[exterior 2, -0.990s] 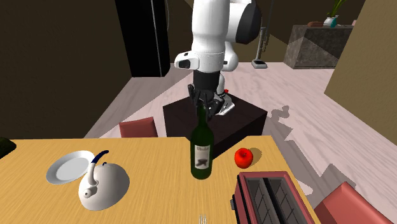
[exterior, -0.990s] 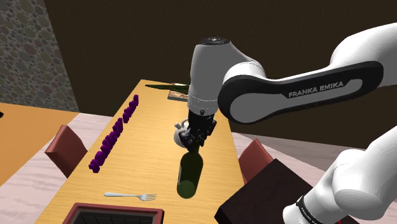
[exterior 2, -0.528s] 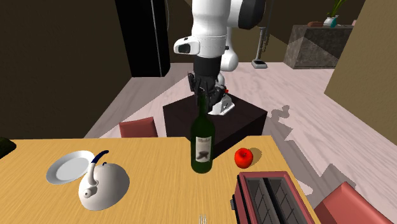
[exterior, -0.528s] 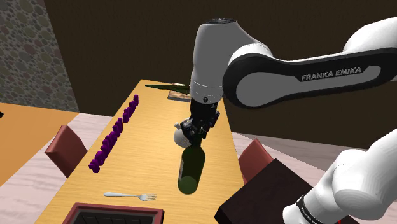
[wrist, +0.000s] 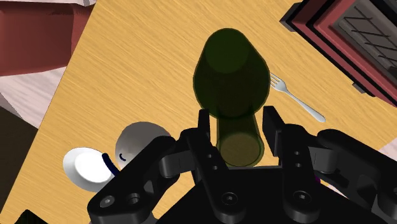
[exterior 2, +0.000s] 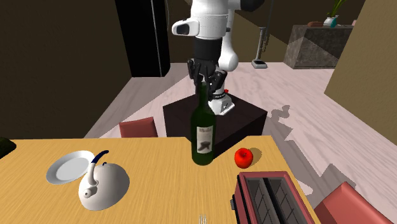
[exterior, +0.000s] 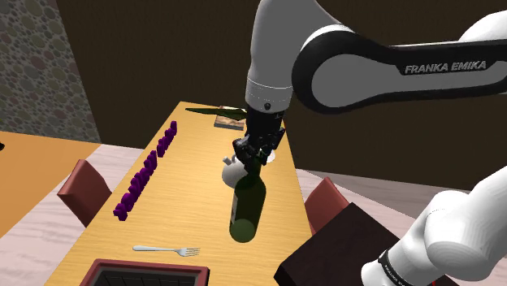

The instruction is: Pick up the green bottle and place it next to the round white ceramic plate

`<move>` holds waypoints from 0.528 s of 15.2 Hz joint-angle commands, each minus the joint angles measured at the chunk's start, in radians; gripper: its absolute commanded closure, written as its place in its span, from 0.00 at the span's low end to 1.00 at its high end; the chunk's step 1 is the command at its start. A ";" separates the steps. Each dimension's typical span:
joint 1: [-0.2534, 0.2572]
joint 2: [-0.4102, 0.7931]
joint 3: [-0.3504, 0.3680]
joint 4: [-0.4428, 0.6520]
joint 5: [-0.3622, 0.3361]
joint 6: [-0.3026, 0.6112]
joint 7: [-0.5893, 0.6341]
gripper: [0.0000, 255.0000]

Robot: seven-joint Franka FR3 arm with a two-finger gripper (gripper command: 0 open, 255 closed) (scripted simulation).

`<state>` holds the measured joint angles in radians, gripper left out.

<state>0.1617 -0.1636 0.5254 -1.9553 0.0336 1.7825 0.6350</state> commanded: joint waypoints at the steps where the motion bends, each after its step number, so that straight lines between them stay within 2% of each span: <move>1: 0.000 0.001 0.000 0.028 -0.001 -0.028 0.001 1.00; 8: -0.002 0.006 -0.002 0.128 -0.004 -0.122 0.000 1.00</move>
<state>0.1598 -0.1604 0.5233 -1.8455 0.0310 1.6756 0.6349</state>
